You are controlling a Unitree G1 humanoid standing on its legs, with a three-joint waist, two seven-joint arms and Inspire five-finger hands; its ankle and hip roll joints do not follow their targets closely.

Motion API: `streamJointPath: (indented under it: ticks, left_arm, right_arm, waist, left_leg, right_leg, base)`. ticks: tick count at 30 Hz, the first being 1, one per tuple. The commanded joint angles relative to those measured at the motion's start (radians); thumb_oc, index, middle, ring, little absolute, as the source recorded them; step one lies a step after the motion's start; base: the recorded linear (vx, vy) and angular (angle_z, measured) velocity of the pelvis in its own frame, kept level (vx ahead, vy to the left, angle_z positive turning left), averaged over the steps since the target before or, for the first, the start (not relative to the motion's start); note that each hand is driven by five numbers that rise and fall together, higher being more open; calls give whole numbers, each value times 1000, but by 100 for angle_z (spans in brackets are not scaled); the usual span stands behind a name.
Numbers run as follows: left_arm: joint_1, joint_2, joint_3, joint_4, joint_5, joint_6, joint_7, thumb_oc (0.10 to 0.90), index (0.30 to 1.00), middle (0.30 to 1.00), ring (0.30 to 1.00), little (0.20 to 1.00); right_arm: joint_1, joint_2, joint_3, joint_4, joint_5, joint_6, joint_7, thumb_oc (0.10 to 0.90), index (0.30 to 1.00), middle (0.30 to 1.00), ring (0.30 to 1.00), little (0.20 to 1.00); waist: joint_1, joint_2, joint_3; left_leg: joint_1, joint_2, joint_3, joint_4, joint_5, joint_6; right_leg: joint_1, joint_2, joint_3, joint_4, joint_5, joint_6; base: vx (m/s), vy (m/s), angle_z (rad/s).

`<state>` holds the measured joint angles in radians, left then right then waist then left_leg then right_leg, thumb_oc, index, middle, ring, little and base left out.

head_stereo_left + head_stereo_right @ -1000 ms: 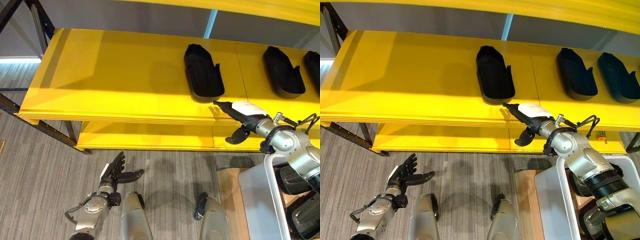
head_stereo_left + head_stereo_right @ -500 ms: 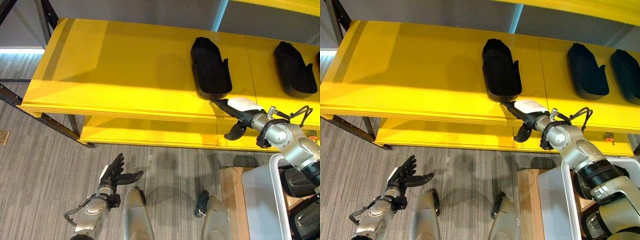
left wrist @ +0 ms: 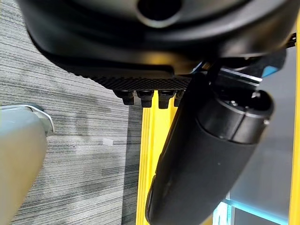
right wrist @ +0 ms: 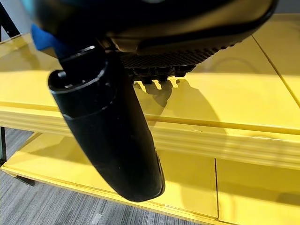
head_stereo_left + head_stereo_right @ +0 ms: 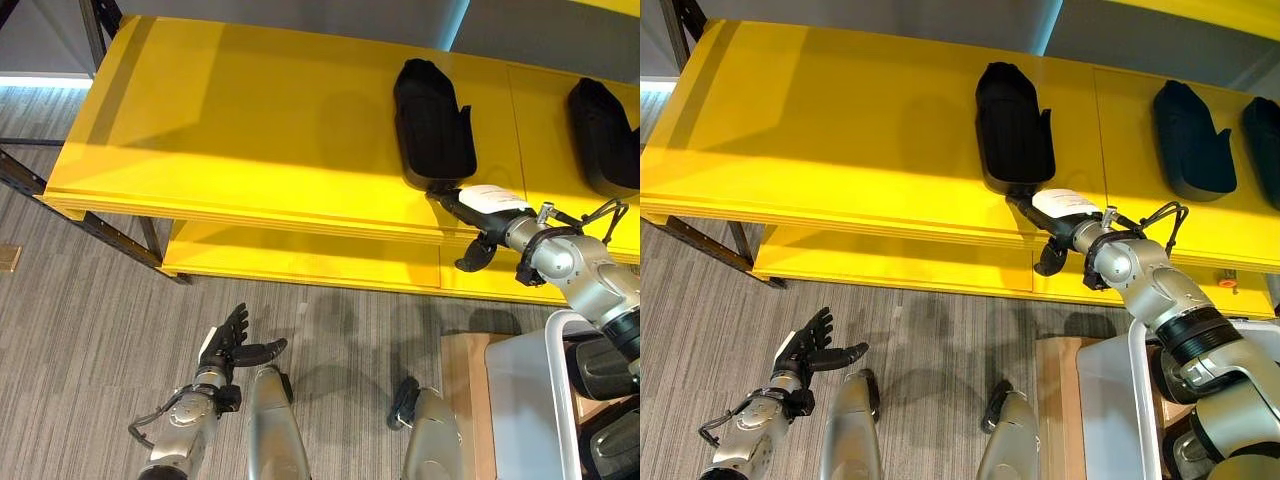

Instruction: Move parts from the plastic box to the shelf.

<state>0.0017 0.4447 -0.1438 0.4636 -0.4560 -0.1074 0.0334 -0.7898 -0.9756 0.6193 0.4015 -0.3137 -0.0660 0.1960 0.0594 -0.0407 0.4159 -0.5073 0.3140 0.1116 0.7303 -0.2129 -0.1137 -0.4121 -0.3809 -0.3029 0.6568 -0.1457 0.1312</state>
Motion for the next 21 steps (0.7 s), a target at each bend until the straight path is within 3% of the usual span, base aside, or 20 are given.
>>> streamJointPath:
  ticks: [1, 21]
  left_arm:
    - [-19, 29, 15, -103, 14, -70, 7, 900, 1000, 1000, 1000, 1000]
    - [-13, 42, 23, -109, 9, -75, 15, 900, 1000, 1000, 1000, 1000]
  right_arm:
    - [-140, -13, -20, 47, -17, 5, -63, 900, 1000, 1000, 1000, 1000]
    - [-228, 9, 34, 64, -30, 9, -64, 900, 1000, 1000, 1000, 1000]
  waist:
    - [27, 6, -37]
    - [44, 6, -32]
  left_leg:
    - [20, 27, -9, -26, 25, -9]
    - [-6, 17, -17, -4, 15, -2]
  right_leg:
    - [8, 1, 28, 57, -7, -3]
    - [-2, -5, 25, 66, -5, -1]
  base:
    - [0, 0, 0]
    - [1, 0, 0]
